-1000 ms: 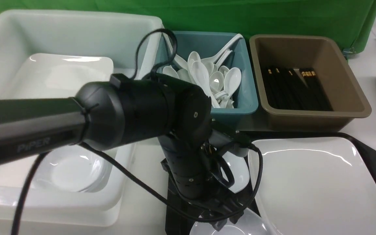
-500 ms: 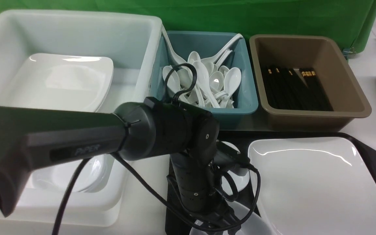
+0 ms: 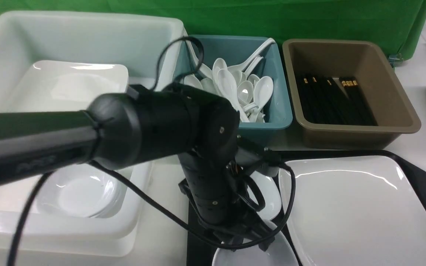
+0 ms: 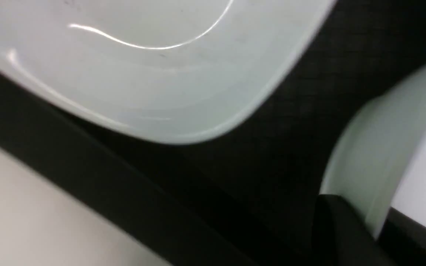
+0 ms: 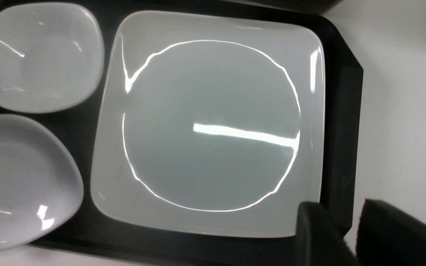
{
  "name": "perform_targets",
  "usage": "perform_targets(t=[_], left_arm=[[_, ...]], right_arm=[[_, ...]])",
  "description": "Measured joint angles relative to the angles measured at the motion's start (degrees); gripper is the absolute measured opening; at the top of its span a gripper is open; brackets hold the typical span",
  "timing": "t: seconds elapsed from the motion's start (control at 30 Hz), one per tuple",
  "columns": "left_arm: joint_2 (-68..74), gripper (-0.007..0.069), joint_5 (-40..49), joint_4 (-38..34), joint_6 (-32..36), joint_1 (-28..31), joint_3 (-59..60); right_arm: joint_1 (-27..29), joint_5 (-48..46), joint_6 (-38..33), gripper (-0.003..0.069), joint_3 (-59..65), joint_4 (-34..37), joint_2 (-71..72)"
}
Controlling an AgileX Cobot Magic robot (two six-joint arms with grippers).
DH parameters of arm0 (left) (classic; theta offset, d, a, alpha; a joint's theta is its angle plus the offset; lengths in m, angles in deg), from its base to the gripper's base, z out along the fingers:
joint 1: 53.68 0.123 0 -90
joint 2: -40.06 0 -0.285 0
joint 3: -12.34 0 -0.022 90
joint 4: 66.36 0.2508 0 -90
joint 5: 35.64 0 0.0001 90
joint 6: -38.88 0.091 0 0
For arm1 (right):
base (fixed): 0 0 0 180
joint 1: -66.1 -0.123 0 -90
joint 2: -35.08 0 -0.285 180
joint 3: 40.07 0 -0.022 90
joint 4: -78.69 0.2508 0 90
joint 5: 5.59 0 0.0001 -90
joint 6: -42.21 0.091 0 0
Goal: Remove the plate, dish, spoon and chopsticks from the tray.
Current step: Use the left arm to grab a small plate from the dinner plate, then use the left arm to put the small plate into the large storage box on the left
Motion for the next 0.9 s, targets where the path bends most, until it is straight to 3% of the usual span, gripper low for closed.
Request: perform_targets(t=[0.17,0.23,0.27,0.37,0.47,0.6,0.67,0.77,0.9], left_arm=[[-10.40,0.0015,0.33,-1.03,-0.43,3.01,-0.98],[-16.59,0.0015,0.21,-2.42,-0.59,8.77,-1.44],[-17.05,0.0015,0.21,-2.54,-0.59,8.77,-1.44],[-23.23,0.0015,1.41,-2.98,-1.02,18.74,-1.44],[-27.92,0.0015,2.65,-4.76,-1.05,33.01,-0.30],[-29.66,0.0015,1.63,-10.96,3.19,49.68,6.45],[-29.20,0.0015,-0.39,-14.02,5.80,54.58,10.67],[-27.53,0.0015,-4.03,-17.66,10.37,58.76,16.80],[-24.69,0.0022,-9.80,-17.80,11.92,59.48,21.39]], right_arm=[[0.00,0.11,0.00,0.0216,0.00,0.00,0.00],[0.00,0.16,0.00,0.0216,0.00,0.00,0.00],[0.00,0.16,0.00,0.0216,0.00,0.00,0.00],[0.00,0.23,0.00,0.0216,0.00,0.00,0.00],[0.00,0.42,0.00,0.0216,0.00,0.00,0.00],[0.00,0.61,0.00,0.0216,0.00,0.00,0.00],[0.00,0.61,0.00,0.0216,0.00,0.00,0.00],[0.00,0.61,0.00,0.0216,0.00,0.00,0.00],[0.00,0.68,0.00,0.0216,0.00,0.00,0.00]])
